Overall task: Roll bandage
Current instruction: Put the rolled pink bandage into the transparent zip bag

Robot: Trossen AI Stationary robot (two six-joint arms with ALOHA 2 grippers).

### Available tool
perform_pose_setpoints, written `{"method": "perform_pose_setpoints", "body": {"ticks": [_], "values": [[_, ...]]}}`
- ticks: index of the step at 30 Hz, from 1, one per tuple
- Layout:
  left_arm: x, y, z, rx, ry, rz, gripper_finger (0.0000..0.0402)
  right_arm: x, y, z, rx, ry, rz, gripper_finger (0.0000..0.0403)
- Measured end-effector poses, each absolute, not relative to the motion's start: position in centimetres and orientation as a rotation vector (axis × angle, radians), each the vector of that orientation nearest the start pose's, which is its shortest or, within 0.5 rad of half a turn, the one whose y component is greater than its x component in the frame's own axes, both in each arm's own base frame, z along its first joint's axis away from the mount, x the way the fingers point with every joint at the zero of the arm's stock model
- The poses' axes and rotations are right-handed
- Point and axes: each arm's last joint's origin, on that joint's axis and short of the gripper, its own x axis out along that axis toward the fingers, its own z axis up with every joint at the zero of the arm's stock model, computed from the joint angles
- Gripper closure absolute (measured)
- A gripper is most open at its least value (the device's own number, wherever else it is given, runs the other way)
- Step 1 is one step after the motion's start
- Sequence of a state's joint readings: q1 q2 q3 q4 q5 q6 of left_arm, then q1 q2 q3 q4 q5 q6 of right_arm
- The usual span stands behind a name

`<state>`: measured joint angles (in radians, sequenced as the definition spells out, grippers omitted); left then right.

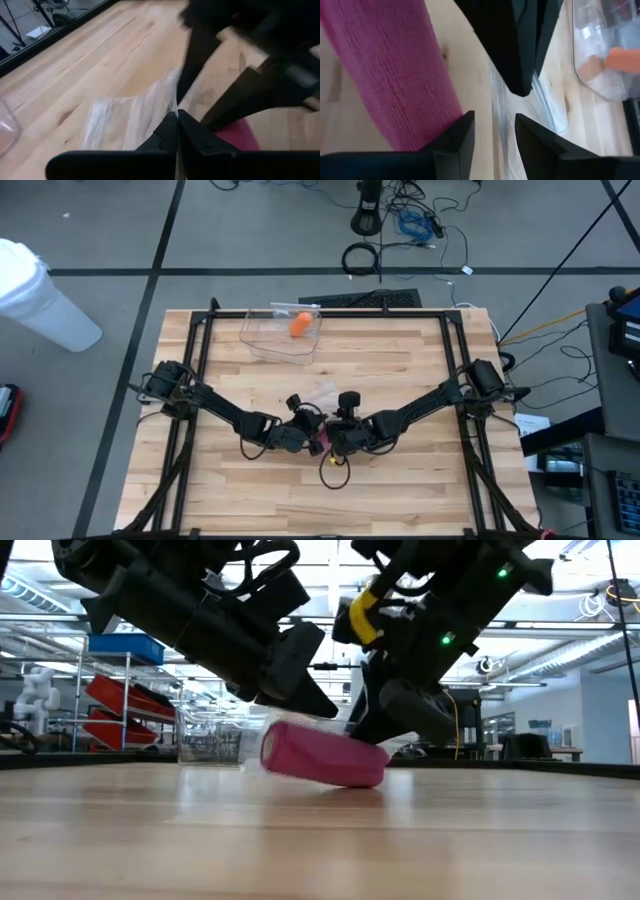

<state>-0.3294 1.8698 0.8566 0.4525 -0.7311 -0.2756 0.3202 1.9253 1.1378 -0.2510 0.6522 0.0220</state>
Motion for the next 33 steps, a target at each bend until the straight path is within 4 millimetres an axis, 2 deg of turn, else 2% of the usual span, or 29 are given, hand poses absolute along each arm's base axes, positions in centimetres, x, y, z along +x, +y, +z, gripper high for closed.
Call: {"method": "perform_pose_setpoints", "body": {"ticks": [5,8,14,16,20,27,33], "values": [[34.1,-9.6,13.2,-0.008,0.421,0.466,0.0397,35.5,11.2,14.7,-0.578,0.881,-0.356,0.0278],[34.1,-9.6,13.3,-0.015,0.411,0.469,0.0397,35.9,11.5,14.9,-0.585,0.839,-0.35,0.029],[34.2,-9.5,13.4,-0.039,0.389,0.494,0.0397,36.3,10.9,15.1,-0.561,0.829,-0.313,0.0378],[34.2,-9.5,13.5,-0.043,0.374,0.503,0.0397,36.4,10.7,15.1,-0.552,0.835,-0.31,0.0396],[34.4,-9.5,14.0,-0.065,0.322,0.524,0.0397,36.6,10.3,15.0,-0.498,0.842,-0.275,0.0386],[34.5,-9.4,14.2,-0.046,0.302,0.547,0.0397,36.7,10.2,14.9,-0.461,0.858,-0.213,0.0401],[34.2,-9.3,14.4,0.04,0.276,0.677,0.0397,36.5,10.1,14.6,-0.435,0.899,-0.161,0.0402]]}}
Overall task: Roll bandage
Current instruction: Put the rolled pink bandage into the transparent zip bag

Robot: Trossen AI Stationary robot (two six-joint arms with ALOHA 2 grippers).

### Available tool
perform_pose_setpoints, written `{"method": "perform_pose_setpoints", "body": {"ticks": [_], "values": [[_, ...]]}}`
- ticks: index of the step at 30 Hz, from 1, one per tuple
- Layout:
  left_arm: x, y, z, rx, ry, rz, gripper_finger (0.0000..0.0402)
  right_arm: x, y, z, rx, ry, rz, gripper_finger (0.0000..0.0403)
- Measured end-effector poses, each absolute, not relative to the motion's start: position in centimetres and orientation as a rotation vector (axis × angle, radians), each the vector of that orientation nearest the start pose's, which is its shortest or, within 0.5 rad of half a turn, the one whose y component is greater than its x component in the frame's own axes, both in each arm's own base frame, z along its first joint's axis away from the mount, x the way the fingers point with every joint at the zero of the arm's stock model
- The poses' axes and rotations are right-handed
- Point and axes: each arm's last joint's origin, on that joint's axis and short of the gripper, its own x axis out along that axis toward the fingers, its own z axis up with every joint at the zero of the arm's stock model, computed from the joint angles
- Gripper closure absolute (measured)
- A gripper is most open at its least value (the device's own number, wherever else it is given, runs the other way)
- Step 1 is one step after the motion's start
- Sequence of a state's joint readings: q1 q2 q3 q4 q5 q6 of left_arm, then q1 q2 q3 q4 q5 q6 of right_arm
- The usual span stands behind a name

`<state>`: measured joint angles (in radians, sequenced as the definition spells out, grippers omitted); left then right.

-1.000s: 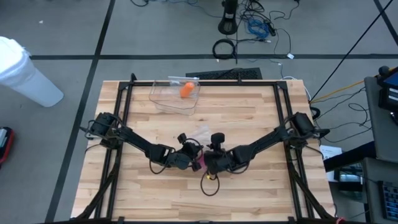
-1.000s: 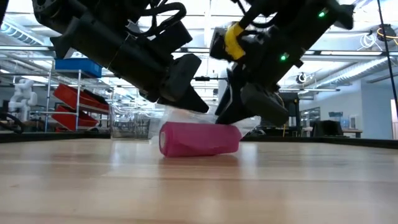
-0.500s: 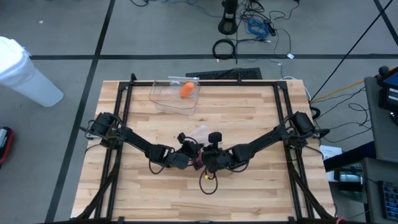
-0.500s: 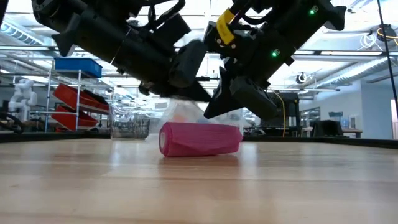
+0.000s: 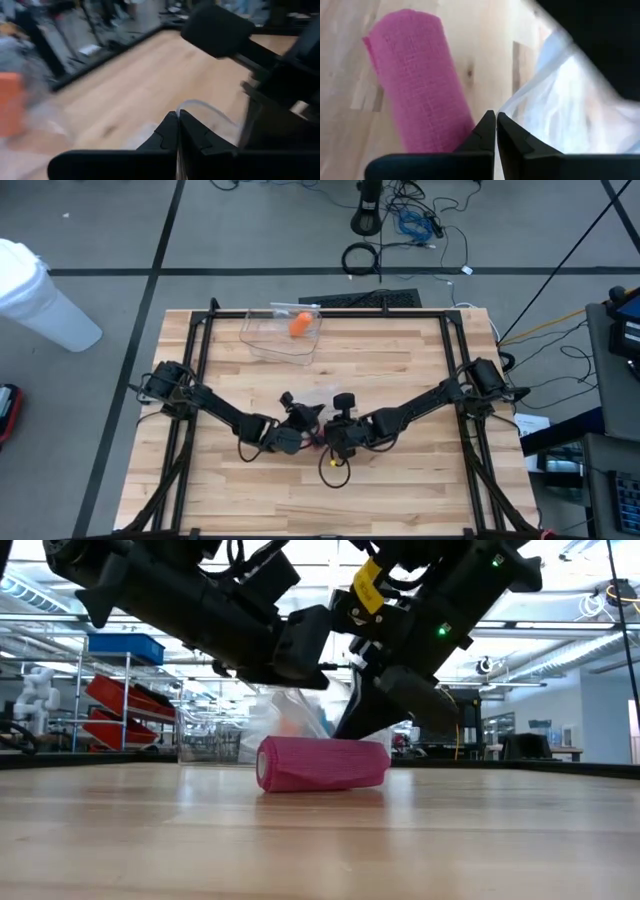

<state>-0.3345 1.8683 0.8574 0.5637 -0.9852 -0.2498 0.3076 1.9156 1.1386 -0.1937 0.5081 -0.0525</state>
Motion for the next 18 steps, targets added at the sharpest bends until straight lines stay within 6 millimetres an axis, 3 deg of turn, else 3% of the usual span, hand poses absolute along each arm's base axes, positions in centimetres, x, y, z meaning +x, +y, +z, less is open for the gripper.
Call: {"method": "perform_pose_setpoints", "body": {"ticks": [9,13,18], "values": [[33.9,-9.4,13.7,0.095,0.316,0.724,0.0397,36.5,9.7,14.7,-0.438,0.91,-0.144,0.0376],[33.9,-9.3,12.4,0.141,0.357,0.744,0.0397,36.3,10.4,14.9,-0.461,0.904,-0.116,0.0327],[33.9,-9.4,11.2,0.167,0.386,0.743,0.0397,36.2,10.8,15.1,-0.458,0.889,-0.124,0.0237]]}}
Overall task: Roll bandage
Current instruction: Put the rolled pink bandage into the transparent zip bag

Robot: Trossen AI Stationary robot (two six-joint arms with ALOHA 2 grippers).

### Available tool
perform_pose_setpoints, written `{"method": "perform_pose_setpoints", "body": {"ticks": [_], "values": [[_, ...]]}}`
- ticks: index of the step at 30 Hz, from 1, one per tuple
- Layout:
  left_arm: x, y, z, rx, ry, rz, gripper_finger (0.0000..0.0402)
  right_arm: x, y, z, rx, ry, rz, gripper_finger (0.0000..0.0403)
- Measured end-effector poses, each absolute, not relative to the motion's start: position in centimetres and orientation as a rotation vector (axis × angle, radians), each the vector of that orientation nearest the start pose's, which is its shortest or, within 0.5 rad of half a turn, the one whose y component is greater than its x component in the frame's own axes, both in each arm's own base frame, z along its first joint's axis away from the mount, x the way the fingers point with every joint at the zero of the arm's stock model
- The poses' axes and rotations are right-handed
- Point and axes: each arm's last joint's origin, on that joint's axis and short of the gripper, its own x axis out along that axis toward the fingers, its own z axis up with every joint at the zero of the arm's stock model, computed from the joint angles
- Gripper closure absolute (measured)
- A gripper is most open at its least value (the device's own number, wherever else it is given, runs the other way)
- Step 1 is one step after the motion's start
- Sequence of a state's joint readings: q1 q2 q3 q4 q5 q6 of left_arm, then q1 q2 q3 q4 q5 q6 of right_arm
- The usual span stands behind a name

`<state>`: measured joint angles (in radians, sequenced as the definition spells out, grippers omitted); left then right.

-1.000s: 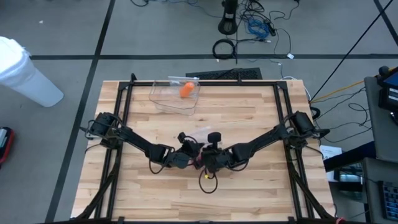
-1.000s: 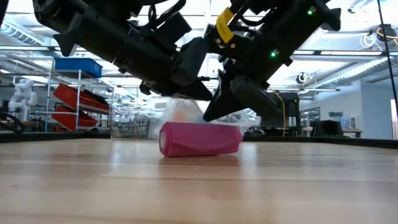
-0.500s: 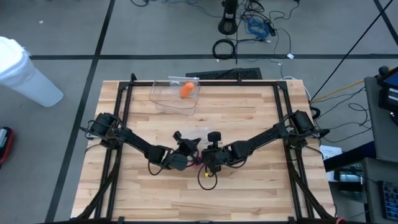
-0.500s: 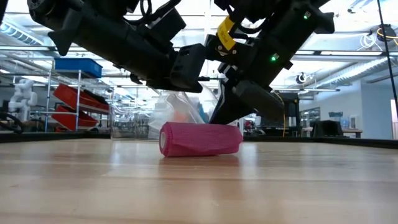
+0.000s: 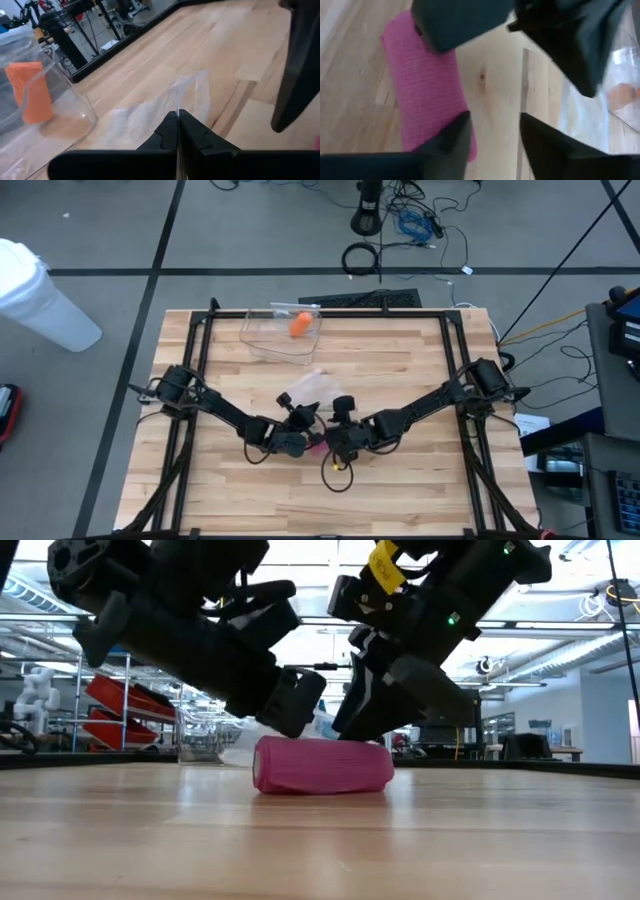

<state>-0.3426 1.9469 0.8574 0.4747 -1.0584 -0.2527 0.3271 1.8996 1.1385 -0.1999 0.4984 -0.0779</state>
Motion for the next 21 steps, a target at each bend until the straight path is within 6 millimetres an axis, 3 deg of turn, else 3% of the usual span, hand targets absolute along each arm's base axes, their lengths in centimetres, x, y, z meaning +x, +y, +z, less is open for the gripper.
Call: {"method": "perform_pose_setpoints", "body": {"ticks": [4,7,15,21], "values": [[33.7,-9.8,11.4,0.186,0.376,0.756,0.0397,36.2,11.0,15.6,-0.362,0.868,-0.123,0.018],[33.6,-10.1,11.5,0.227,0.378,0.762,0.0397,36.1,11.2,16.1,-0.306,0.861,-0.063,0.0159],[33.4,-10.3,11.4,0.256,0.396,0.756,0.0397,36.1,11.5,17.9,-0.116,0.82,0.149,0.0155],[33.1,-11.0,11.4,0.34,0.411,0.756,0.0397,36.4,11.0,17.2,-0.06,0.846,0.143,0.0151]]}}
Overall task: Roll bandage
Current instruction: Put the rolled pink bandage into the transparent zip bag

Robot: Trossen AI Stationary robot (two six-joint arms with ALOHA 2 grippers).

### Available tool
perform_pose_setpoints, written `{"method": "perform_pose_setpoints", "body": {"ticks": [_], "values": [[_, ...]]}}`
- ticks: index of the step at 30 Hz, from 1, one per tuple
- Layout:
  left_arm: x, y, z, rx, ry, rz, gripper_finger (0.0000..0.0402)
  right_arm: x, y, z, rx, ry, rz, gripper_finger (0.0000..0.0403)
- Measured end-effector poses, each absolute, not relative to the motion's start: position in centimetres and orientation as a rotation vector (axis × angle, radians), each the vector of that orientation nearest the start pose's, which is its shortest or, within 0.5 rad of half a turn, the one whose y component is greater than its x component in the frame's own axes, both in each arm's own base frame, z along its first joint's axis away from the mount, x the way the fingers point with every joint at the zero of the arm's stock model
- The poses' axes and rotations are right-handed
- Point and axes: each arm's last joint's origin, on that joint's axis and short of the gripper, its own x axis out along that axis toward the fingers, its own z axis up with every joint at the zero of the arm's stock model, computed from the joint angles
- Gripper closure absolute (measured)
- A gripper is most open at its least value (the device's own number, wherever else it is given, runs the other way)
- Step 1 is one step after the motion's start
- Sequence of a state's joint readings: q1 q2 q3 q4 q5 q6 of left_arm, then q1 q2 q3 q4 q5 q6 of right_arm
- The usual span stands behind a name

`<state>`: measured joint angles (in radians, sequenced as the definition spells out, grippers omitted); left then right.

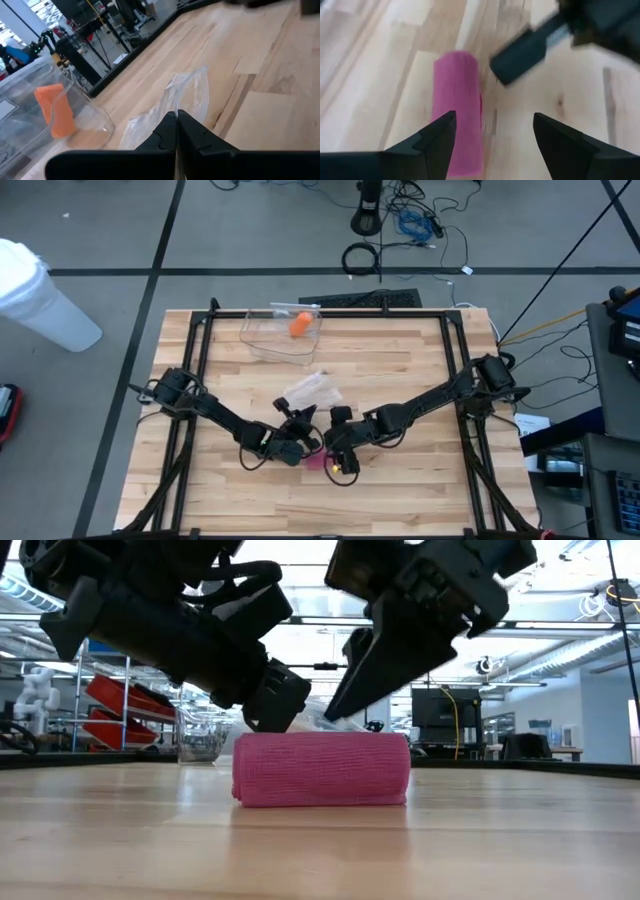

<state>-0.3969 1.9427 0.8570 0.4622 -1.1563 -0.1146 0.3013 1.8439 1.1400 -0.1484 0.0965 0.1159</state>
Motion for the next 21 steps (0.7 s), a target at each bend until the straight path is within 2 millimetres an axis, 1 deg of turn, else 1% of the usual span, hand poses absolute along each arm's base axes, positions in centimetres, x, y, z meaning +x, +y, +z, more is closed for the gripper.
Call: {"method": "perform_pose_setpoints", "body": {"ticks": [3,7,10,14,18,21], "values": [[33.1,-11.0,11.4,0.34,0.411,0.755,0.0397,36.6,11.0,16.6,-0.028,0.866,0.182,0.0148],[33.1,-10.8,11.3,0.334,0.42,0.751,0.0397,36.9,11.4,15.9,0.067,0.878,0.246,0.0139],[33.2,-10.8,11.3,0.327,0.42,0.738,0.0397,37.2,11.5,15.2,0.082,0.88,0.245,0.0131],[33.2,-10.8,11.3,0.308,0.413,0.741,0.0397,37.3,11.5,13.7,0.076,0.92,0.229,0.0129],[33.2,-10.9,11.3,0.268,0.406,0.726,0.0397,37.5,11.5,13.1,0.065,0.925,0.213,0.0141],[33.2,-10.9,11.2,0.252,0.407,0.723,0.0397,37.5,11.5,13.1,0.075,0.92,0.19,0.0167]]}}
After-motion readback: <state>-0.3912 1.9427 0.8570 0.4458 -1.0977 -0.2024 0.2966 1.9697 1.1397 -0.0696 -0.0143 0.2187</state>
